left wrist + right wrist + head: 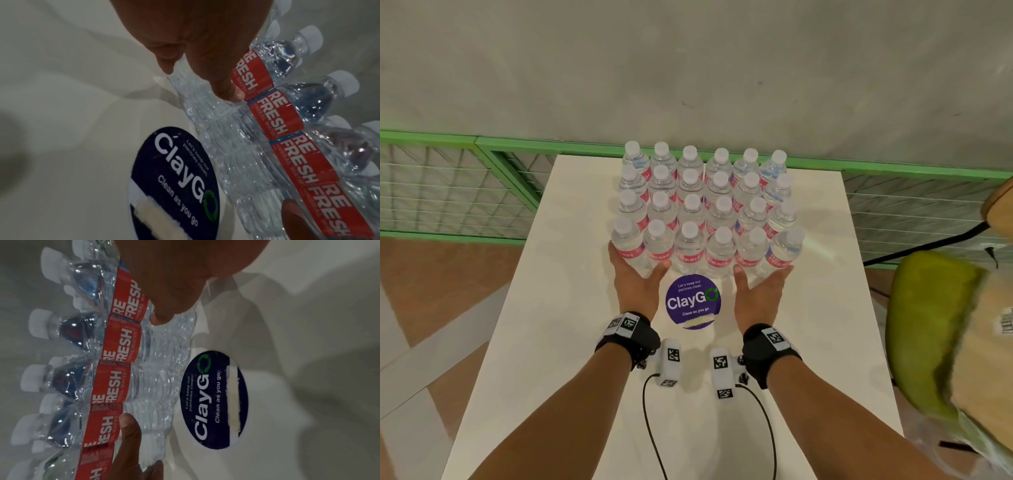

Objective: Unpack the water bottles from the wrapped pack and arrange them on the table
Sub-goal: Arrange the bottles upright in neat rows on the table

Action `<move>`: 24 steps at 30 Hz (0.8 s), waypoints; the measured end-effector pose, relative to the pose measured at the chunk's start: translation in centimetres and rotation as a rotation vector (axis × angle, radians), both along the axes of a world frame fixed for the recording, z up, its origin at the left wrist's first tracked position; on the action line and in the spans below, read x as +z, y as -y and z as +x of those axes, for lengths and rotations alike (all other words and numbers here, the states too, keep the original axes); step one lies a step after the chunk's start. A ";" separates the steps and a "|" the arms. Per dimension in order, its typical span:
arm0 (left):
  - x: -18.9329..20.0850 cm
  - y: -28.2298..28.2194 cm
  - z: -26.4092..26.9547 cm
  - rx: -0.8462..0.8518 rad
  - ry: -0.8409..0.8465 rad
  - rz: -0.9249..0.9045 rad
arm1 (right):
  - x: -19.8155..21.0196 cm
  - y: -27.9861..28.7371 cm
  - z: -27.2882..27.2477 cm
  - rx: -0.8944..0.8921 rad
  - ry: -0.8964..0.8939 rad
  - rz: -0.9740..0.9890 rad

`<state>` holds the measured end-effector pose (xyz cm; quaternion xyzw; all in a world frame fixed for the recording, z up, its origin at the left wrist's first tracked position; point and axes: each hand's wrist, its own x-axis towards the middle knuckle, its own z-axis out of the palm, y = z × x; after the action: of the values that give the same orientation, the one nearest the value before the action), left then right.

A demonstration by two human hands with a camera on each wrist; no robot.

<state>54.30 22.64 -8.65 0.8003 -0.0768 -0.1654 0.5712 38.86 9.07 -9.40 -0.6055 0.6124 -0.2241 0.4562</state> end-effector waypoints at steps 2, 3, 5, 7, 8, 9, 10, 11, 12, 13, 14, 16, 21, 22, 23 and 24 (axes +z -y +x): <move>0.1 -0.2 -0.1 -0.010 0.000 -0.006 | -0.1 0.0 -0.5 0.019 -0.008 -0.001; 0.2 -0.2 -0.2 -0.013 -0.002 -0.008 | -0.2 -0.1 -0.8 0.036 -0.017 -0.003; 0.5 0.1 -0.8 -0.007 -0.018 -0.004 | -0.3 -0.5 -0.9 0.071 -0.069 -0.014; 0.7 0.7 -1.5 0.004 -0.024 -0.013 | -0.3 -0.9 -0.6 0.076 -0.138 -0.030; 0.7 0.9 -1.8 0.010 -0.018 -0.031 | -0.2 -1.0 -0.3 0.067 -0.155 -0.033; 0.6 1.2 -2.0 0.017 -0.021 -0.044 | -0.1 -1.0 0.1 0.055 -0.168 -0.030; 0.6 1.4 -2.2 0.026 -0.027 -0.048 | 0.1 -1.0 0.4 0.041 -0.181 -0.024; 0.6 1.6 -2.3 0.037 -0.039 -0.042 | 0.1 -1.0 0.6 0.029 -0.197 -0.020; 0.5 1.7 -2.4 0.050 -0.055 -0.033 | 0.0 -1.1 0.8 0.021 -0.214 -0.017; 0.5 1.8 -2.5 0.063 -0.066 -0.022 | 0.0 -1.1 0.8 0.018 -0.224 -0.019; 0.4 1.9 -2.6 0.073 -0.070 -0.010 | 0.0 -1.2 0.9 0.016 -0.232 -0.016; 0.3 1.9 -2.8 0.076 -0.061 -0.003 | -0.1 -1.2 0.9 0.019 -0.243 -0.005; 0.5 1.8 -2.7 0.071 -0.048 0.010 | -0.1 -1.2 0.9 0.032 -0.245 0.006; 0.7 1.8 -2.7 0.061 -0.042 0.019 | 0.1 -1.1 0.8 0.041 -0.230 0.005; 0.8 1.5 -2.8 0.049 -0.038 0.021 | 0.0 -1.0 0.4 0.056 -0.210 0.004; 1.1 1.2 -2.8 0.040 -0.033 0.021 | 0.1 -0.9 -0.1 0.076 -0.177 0.014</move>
<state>51.46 21.47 -7.53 0.8049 -0.0495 -0.1679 0.5670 38.80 9.93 -9.26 -0.6424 0.6286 -0.1479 0.4128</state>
